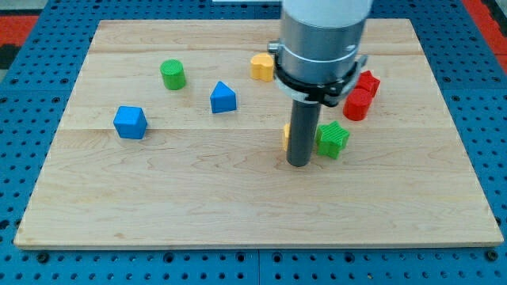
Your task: Place the green star at the bottom of the red circle
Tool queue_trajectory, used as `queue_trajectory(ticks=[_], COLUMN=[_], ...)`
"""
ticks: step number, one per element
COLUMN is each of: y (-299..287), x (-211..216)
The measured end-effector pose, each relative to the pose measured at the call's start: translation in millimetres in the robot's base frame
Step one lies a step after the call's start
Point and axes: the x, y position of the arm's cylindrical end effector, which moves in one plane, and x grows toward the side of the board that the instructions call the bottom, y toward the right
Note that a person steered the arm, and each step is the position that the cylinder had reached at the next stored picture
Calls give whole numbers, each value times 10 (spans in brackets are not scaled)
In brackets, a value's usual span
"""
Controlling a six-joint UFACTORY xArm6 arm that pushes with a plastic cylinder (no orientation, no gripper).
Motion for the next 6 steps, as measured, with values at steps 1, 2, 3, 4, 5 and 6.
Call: queue_trajectory(ticks=[1,2,3,4,5,6], y=[237,514,539,539,406,-103], x=[-96,-187,-360,-464,-239,193])
